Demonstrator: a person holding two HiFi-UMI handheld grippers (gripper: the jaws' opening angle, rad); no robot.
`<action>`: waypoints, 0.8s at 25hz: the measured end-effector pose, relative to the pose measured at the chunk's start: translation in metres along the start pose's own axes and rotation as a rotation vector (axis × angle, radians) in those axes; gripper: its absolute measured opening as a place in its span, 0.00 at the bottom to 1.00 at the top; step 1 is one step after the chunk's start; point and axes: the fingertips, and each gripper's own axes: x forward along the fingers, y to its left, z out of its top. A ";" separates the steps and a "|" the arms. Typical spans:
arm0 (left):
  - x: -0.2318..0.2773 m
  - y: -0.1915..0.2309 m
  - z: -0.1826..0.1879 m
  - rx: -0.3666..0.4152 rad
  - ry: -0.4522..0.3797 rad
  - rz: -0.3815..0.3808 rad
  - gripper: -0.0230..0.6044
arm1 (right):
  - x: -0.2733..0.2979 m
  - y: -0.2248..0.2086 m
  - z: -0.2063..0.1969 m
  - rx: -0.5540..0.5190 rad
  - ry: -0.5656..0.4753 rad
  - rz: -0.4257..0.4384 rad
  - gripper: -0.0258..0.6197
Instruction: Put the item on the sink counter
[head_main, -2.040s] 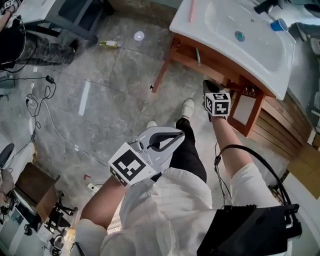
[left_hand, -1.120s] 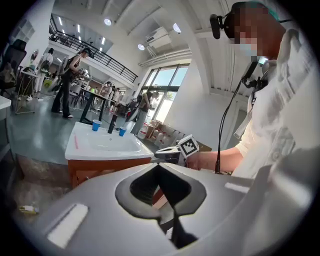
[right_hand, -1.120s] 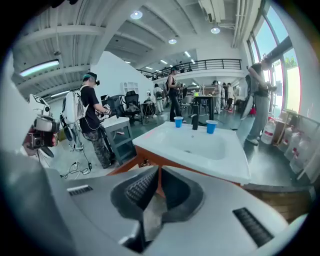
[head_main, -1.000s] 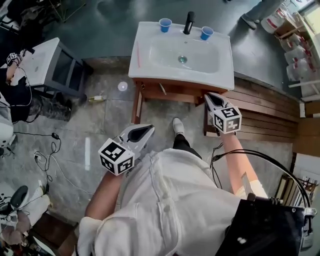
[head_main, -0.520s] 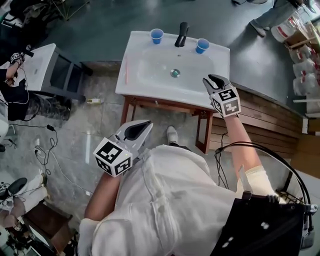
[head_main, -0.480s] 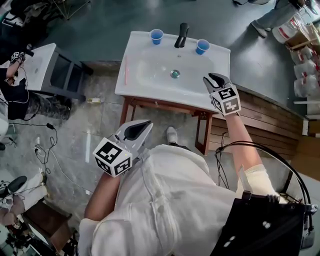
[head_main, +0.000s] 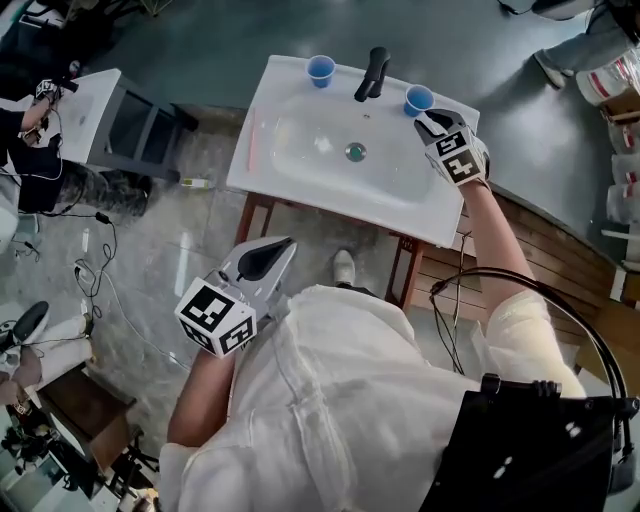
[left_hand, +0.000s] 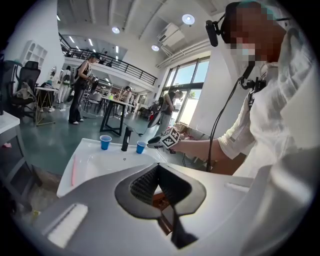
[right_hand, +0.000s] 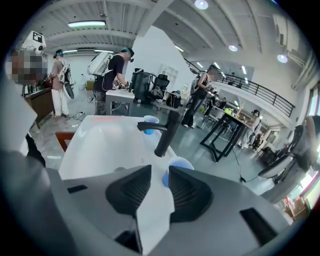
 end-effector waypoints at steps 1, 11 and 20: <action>0.001 0.003 -0.001 -0.007 0.000 0.011 0.04 | 0.009 -0.004 -0.002 -0.017 0.013 0.009 0.18; 0.002 0.014 -0.006 -0.042 -0.002 0.066 0.04 | 0.064 -0.011 -0.018 -0.243 0.177 0.094 0.19; -0.011 0.024 -0.014 -0.069 -0.018 0.106 0.04 | 0.080 -0.015 -0.029 -0.242 0.241 0.119 0.09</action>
